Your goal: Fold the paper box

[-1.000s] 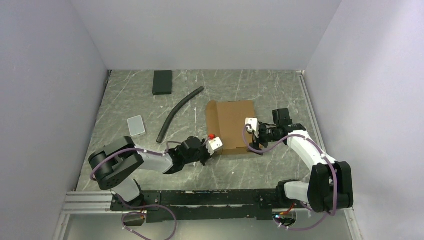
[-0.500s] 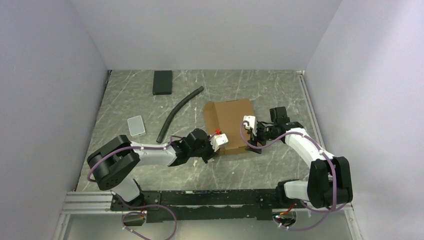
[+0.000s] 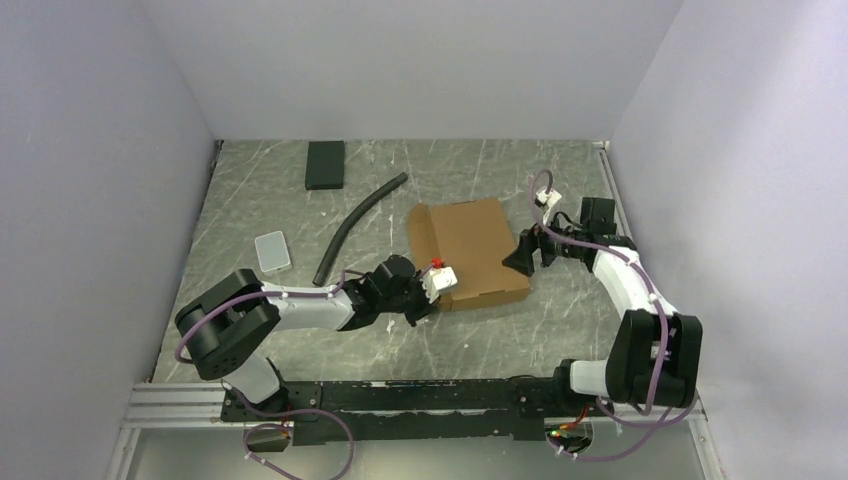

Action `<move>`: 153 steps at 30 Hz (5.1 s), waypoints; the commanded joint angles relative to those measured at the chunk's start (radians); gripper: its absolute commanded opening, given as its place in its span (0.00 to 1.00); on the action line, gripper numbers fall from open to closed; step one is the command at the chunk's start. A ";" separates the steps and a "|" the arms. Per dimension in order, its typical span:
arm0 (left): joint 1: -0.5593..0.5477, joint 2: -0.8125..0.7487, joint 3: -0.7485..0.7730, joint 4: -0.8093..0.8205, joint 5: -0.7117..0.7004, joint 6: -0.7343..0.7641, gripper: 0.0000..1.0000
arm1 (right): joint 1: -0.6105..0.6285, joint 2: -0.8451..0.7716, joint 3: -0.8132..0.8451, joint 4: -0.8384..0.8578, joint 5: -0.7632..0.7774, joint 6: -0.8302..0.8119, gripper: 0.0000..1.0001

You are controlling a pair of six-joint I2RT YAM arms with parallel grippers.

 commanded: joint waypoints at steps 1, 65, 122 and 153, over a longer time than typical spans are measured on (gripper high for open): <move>0.004 0.014 0.032 0.059 0.048 -0.010 0.00 | -0.008 0.096 0.032 0.109 0.082 0.321 0.92; 0.004 0.025 0.363 -0.409 0.018 -0.251 0.36 | 0.095 0.274 0.067 0.111 0.304 0.394 0.66; 0.592 -0.068 -0.028 0.074 -0.021 -0.373 0.61 | 0.297 0.599 0.547 -0.446 0.252 -0.715 0.69; 0.592 0.109 0.028 0.225 0.072 -0.319 0.00 | 0.299 0.638 0.559 -0.442 0.251 -0.672 0.68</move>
